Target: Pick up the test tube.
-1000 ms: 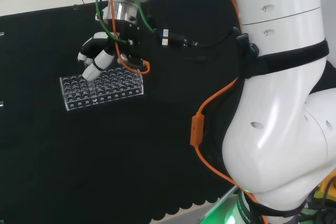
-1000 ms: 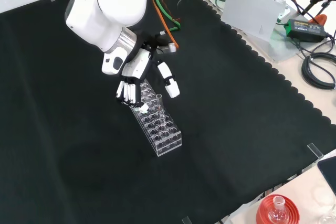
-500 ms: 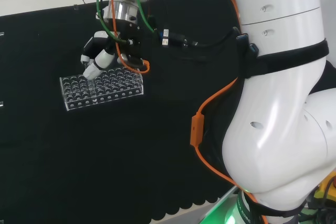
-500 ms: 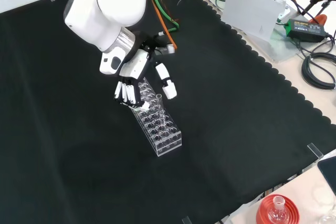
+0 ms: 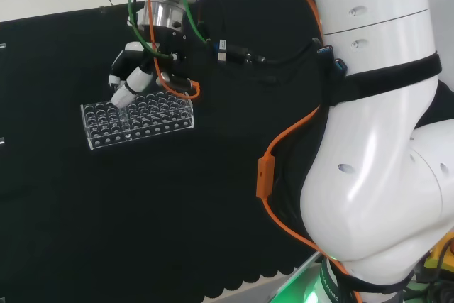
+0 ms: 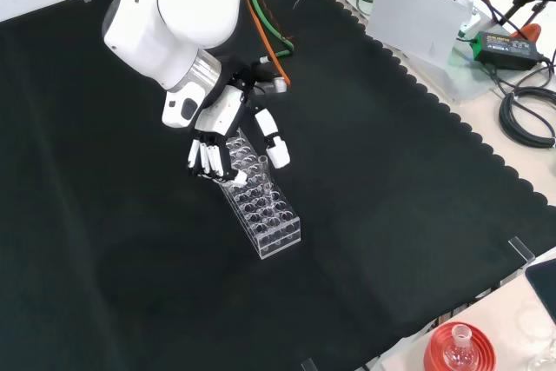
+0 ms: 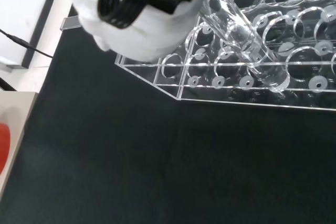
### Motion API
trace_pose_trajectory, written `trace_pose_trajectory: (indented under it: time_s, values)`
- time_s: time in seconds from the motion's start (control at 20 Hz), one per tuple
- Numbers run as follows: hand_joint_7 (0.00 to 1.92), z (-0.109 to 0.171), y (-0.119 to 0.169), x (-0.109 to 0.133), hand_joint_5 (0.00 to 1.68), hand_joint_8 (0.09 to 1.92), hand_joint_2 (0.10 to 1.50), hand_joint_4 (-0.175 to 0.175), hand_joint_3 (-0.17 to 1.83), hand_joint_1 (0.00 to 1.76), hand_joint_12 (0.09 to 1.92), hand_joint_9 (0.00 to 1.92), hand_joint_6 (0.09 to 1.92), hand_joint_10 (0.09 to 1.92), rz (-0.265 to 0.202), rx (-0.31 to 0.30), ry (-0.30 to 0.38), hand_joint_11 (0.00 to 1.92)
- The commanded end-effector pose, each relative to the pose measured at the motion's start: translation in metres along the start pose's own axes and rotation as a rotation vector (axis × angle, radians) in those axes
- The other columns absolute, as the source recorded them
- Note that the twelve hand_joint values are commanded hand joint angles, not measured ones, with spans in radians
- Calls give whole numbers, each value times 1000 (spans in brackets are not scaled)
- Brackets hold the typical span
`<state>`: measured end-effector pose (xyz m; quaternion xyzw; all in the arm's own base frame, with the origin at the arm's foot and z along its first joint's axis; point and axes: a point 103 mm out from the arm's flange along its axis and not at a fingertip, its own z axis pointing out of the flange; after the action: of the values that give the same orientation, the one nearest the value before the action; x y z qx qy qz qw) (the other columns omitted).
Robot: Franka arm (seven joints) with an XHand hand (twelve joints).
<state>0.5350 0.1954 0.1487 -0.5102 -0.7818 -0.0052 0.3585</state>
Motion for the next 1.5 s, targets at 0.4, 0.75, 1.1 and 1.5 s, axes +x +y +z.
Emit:
trace_pose_trajectory:
  time_s: [0.4,0.75,1.1,1.5]
  values:
    - [1044,0,3,2,1030,734,851,-110,411,1148,1491,756,896,765,0,-8,-16,295]
    - [1141,-6,3,6,1114,706,919,-134,265,1167,1462,841,815,720,-7,-20,-24,358]
    - [1173,-8,2,7,1143,682,876,-143,328,1175,1448,884,780,686,-14,-30,-20,379]
    - [1210,-15,-12,15,1155,671,828,-148,415,1178,1441,912,781,674,-21,-61,-10,394]
